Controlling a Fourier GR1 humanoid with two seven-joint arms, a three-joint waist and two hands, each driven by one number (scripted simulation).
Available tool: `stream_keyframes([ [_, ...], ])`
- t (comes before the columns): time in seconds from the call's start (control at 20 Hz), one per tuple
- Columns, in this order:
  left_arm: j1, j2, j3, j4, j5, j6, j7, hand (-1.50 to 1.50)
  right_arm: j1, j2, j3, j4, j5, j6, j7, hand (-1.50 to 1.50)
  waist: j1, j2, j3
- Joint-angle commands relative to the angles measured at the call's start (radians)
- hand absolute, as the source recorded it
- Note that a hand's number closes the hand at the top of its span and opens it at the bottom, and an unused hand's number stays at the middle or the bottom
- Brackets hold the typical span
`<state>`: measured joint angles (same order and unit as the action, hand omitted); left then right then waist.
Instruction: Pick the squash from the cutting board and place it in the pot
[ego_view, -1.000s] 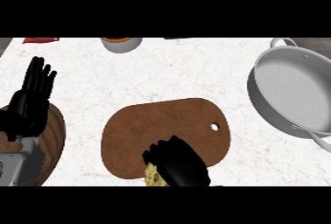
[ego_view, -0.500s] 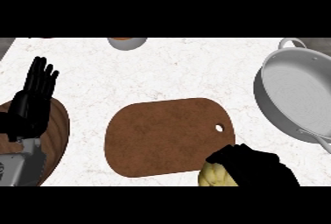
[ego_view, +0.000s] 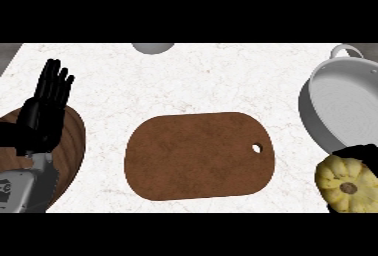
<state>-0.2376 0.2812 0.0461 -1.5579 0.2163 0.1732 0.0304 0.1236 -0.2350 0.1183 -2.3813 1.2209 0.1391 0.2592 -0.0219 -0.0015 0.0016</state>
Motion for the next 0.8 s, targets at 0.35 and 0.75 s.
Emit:
stream_keyframes([
  [0.35, -0.025, -0.001, 0.017, 0.067, 0.002, -0.036, -0.036, 0.00, -0.130, -0.157, -0.600, 0.429, -0.576, -0.012, -0.338, 1.50, 0.014, 0.006, 0.001],
  [0.75, -0.051, -0.044, -0.028, 0.027, -0.040, -0.004, 0.010, 0.00, -0.350, -0.351, -0.661, 0.970, -0.595, -0.049, -0.606, 1.50, 0.037, 0.007, 0.000],
])
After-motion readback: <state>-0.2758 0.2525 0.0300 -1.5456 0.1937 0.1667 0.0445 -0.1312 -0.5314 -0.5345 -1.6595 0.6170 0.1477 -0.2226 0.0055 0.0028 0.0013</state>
